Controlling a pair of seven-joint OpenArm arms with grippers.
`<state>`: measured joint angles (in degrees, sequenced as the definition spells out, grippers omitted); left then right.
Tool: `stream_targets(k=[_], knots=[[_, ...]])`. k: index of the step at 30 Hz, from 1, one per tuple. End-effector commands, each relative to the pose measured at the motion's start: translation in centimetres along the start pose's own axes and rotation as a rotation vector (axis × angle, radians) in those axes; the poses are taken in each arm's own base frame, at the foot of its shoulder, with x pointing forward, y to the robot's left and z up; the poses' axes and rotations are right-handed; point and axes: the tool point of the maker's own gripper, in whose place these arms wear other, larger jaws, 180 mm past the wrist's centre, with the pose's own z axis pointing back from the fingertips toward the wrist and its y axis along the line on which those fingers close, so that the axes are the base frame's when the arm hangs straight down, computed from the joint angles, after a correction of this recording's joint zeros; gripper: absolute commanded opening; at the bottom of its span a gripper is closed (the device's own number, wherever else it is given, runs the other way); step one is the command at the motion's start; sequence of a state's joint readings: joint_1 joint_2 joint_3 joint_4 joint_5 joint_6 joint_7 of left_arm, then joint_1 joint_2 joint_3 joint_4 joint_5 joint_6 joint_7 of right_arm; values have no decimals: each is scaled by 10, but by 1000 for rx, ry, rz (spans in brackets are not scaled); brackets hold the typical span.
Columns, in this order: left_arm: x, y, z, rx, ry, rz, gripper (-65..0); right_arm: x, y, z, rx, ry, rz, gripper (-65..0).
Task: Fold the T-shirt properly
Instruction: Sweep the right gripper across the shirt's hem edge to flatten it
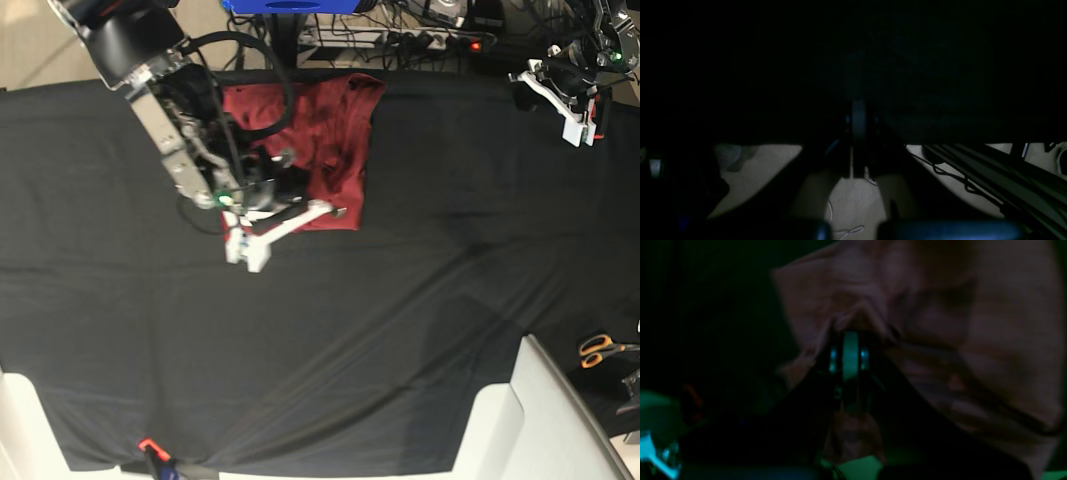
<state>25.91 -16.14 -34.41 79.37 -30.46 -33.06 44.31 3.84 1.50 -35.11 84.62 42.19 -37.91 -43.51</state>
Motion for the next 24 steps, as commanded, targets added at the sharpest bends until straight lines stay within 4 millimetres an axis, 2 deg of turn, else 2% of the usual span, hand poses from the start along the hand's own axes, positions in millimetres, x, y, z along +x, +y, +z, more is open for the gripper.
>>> stream_targets(k=[1,5,7,12,14,16,18,20,24], knots=[[9,4,5,2,-30,-12,-650,11,15,2,29,-25,14,-644],[9,4,5,2,-31,-12,-650,9,36,-6,43,-7,57,-644],[9,4,5,2,-31,-12,-650,12,58,-7,92,-14,142,-644],[9,3,5,1,-31,-10,-650,36,103,-2,182,-121,381,-644],[9,3,5,1,-31,-10,-650,45,105,2,189,-150,444,-644],[10,3,5,1,-33,-11,-650,54,112,15,228,-192,508,-644],[11,2,4,-3,-33,-13,-650,65,109,28,244,-229,524,-644],[11,1,3,-5,-34,-13,-650,74,96,42,235,-266,494,-644],[11,0,3,-7,-34,-15,-650,88,38,71,133,-304,370,-644]])
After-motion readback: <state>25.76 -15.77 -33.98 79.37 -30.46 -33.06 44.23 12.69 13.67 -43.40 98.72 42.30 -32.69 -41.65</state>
